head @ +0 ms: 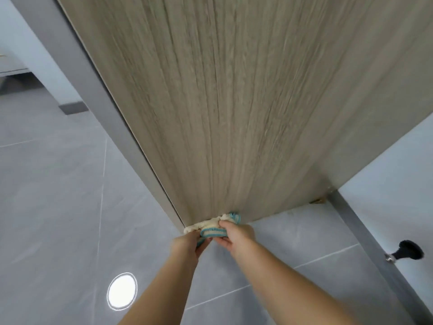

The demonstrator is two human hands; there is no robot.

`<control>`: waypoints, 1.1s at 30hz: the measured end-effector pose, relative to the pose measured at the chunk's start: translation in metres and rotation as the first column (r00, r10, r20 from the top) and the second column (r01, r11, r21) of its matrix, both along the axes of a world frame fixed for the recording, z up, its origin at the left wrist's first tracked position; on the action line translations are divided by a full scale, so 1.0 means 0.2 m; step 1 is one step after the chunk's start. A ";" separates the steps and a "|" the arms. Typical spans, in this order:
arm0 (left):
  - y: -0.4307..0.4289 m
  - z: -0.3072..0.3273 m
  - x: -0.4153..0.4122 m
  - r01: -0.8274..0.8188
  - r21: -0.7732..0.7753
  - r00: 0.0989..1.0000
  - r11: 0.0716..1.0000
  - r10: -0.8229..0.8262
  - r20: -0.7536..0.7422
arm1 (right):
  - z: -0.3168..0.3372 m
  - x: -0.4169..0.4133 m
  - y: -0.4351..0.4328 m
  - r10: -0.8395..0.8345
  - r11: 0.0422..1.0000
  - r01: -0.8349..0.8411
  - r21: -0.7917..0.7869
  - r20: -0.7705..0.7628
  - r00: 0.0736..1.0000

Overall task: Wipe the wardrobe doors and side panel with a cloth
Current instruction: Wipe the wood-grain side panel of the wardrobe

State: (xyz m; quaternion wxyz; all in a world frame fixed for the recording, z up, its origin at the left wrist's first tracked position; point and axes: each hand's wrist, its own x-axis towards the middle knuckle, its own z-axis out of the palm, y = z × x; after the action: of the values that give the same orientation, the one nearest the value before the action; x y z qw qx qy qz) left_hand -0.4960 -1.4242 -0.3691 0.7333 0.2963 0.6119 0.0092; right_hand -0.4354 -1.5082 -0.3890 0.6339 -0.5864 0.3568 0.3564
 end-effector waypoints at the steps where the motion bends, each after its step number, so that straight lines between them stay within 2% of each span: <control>1: 0.00 -0.07 0.01 0.002 0.002 1.000 1.000 -0.002 -0.023 | -0.07 0.01 0.01 -0.001 1.000 0.001 -0.024 -0.004 1.000; 9: 0.01 -0.36 0.08 -0.018 0.004 0.982 1.000 0.019 -0.188 | -0.37 0.02 0.07 0.022 0.991 -0.029 -0.133 -0.052 0.998; 13: 0.02 -0.39 0.08 -0.059 -0.004 0.977 0.998 0.057 -0.207 | -0.40 0.02 0.08 0.015 0.986 -0.025 -0.164 -0.062 0.998; 19: -0.03 -0.32 0.04 -0.111 -0.028 0.991 0.993 0.109 -0.078 | -0.31 0.04 0.01 -0.103 0.991 0.099 -0.089 -0.035 0.994; 22: -0.08 -0.21 0.04 -0.115 -0.048 0.993 0.992 0.115 0.001 | -0.19 0.05 -0.04 -0.091 0.992 0.093 -0.085 0.026 0.995; 27: -0.14 0.07 0.05 -0.128 -0.042 0.974 0.991 0.133 0.181 | 0.13 0.09 -0.15 -0.055 0.998 0.058 -0.013 0.161 0.985; 33: -0.18 0.49 0.06 -0.067 -0.054 0.934 0.996 0.081 0.349 | 0.64 0.10 -0.25 -0.099 0.978 0.039 0.206 0.291 0.952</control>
State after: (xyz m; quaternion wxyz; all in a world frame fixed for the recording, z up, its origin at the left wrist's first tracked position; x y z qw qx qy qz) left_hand -0.4841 -1.4595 -0.2718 0.8357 0.2517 0.4820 0.0770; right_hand -0.4147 -1.5586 -0.2614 0.7479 -0.5548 0.2399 0.2745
